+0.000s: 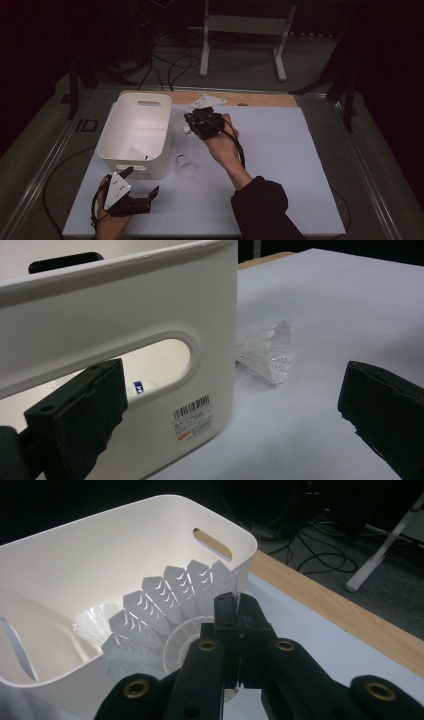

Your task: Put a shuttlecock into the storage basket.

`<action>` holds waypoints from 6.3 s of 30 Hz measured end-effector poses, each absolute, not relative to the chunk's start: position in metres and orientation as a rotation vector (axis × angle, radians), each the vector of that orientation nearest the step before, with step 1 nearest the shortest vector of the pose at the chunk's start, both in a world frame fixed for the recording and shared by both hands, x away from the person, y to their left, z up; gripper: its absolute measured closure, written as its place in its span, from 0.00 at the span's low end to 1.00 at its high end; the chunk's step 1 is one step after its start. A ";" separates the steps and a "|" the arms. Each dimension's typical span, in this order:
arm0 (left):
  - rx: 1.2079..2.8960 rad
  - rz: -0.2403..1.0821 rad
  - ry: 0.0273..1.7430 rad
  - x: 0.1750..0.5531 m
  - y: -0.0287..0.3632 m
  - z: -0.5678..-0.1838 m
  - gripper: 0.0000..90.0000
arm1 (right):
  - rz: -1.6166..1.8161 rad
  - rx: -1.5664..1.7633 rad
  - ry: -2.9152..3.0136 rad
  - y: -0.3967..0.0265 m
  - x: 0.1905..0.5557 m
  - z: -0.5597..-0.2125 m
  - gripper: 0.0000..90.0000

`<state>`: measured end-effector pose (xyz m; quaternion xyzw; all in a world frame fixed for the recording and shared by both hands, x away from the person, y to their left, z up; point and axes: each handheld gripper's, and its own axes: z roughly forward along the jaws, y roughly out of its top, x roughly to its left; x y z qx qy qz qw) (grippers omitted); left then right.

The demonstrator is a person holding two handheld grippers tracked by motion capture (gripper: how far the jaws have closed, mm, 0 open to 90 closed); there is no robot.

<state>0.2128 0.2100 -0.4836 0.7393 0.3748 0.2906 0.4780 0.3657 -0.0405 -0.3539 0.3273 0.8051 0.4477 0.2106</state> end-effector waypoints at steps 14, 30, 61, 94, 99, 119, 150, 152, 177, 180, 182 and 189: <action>1.804 0.708 0.916 0.213 0.210 -0.484 0.00 | 1.255 0.895 2.241 -0.031 0.366 -0.349 0.99; 1.804 0.708 0.916 0.213 0.210 -0.484 0.00 | 1.267 0.878 2.242 -0.021 0.366 -0.342 0.99; 1.791 0.705 0.919 0.213 0.209 -0.484 0.00 | 1.305 0.842 2.253 0.007 0.362 -0.333 0.99; 1.794 0.707 0.918 0.213 0.210 -0.484 0.00 | 1.343 0.838 2.289 0.032 0.369 -0.334 0.96; 1.800 0.708 0.916 0.213 0.211 -0.483 0.00 | 1.367 0.889 2.303 0.031 0.374 -0.336 0.39; 1.804 0.709 0.915 0.213 0.210 -0.484 0.00 | 1.305 0.949 2.251 0.001 0.383 -0.341 0.15; 1.802 0.707 0.916 0.213 0.209 -0.484 0.00 | 1.275 1.046 2.202 -0.040 0.395 -0.357 0.12; 1.802 0.708 0.915 0.213 0.209 -0.484 0.00 | 1.269 1.049 2.203 -0.041 0.395 -0.358 0.12; 1.798 0.707 0.918 0.213 0.210 -0.484 0.00 | 1.238 1.062 2.205 -0.055 0.392 -0.370 0.12; 1.799 0.708 0.916 0.213 0.210 -0.484 0.00 | 1.230 1.058 2.210 -0.056 0.390 -0.371 0.12; 1.799 0.708 0.916 0.213 0.210 -0.484 0.00 | 1.234 1.054 2.212 -0.056 0.389 -0.372 0.12; 1.798 0.708 0.916 0.213 0.210 -0.484 0.00 | 1.221 1.052 2.220 -0.056 0.387 -0.377 0.12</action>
